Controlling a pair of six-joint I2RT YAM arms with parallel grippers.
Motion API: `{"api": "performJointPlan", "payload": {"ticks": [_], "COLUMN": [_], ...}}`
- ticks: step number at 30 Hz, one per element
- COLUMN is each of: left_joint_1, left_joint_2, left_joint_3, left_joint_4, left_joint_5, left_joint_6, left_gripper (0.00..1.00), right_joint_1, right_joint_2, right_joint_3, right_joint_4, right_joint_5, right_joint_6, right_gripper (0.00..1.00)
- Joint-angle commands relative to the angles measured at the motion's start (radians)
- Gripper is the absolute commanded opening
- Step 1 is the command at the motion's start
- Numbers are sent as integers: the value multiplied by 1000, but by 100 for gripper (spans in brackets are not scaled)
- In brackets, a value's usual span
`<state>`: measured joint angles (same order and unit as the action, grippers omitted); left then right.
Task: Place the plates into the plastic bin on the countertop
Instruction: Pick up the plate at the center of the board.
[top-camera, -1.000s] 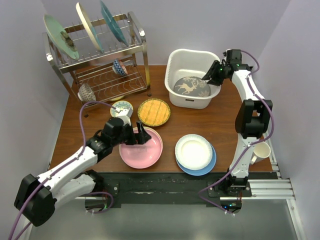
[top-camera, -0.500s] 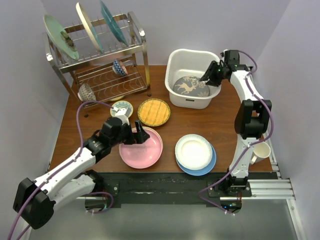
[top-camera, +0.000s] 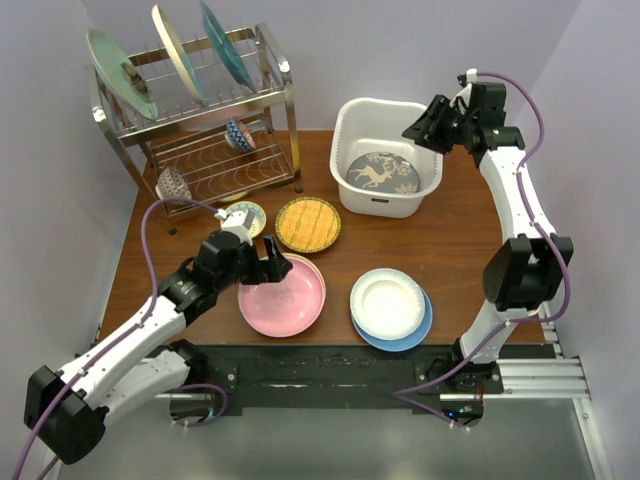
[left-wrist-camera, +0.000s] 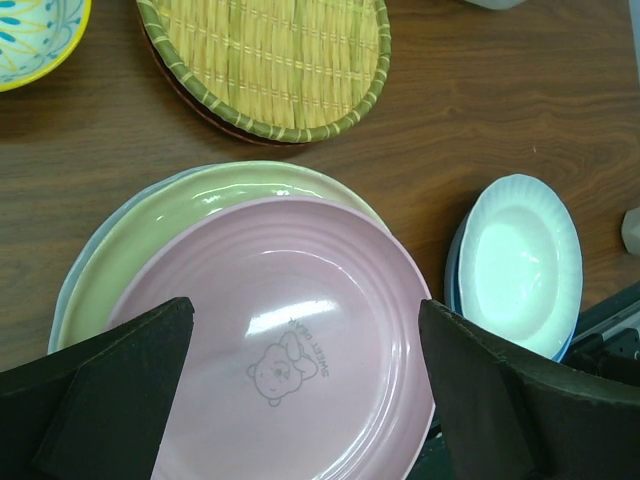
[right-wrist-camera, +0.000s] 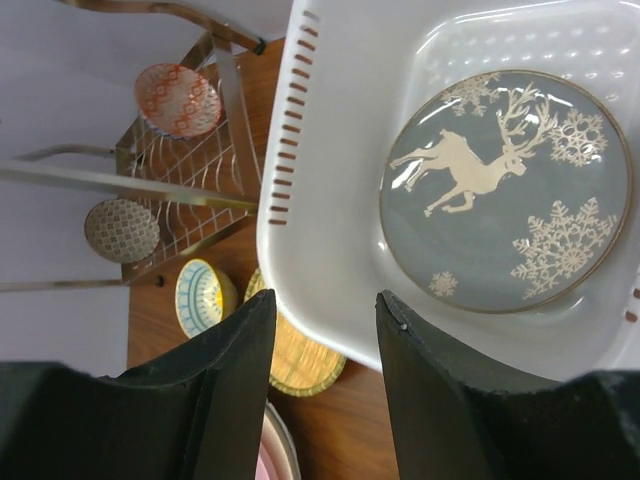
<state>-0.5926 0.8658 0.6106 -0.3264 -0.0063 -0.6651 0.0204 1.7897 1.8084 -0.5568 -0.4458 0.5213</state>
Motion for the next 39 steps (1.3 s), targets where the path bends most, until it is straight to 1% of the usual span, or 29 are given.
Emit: {"api": "performJointPlan", "payload": {"ticks": [1, 7, 16, 20, 25, 34, 39], "left_joint_1": [-6, -6, -4, -4, -4, -4, -4], "left_joint_2": [-16, -5, 4, 9, 13, 35, 39], "left_joint_3": [41, 52, 72, 72, 78, 84, 101], "left_joint_4": [-28, -60, -106, -114, -134, -149, -191], "left_joint_5": [-50, -57, -78, -78, -93, -98, -127], "left_joint_6": [7, -17, -31, -37, -51, -57, -64], "left_gripper": [100, 100, 100, 100, 100, 100, 100], "right_joint_1": [36, 121, 240, 314, 363, 483, 558], "right_joint_2": [-72, -148, -243, -260, -276, -265, -230], "right_joint_3": [-63, -155, -346, -423, -527, -590, -569], "right_joint_4": [20, 1, 15, 3, 20, 23, -21], "right_joint_5": [-60, -45, -28, -11, 2, 19, 41], "right_joint_6": [2, -27, -32, -50, -49, -46, -69], "right_gripper": [49, 49, 49, 49, 47, 46, 46]}}
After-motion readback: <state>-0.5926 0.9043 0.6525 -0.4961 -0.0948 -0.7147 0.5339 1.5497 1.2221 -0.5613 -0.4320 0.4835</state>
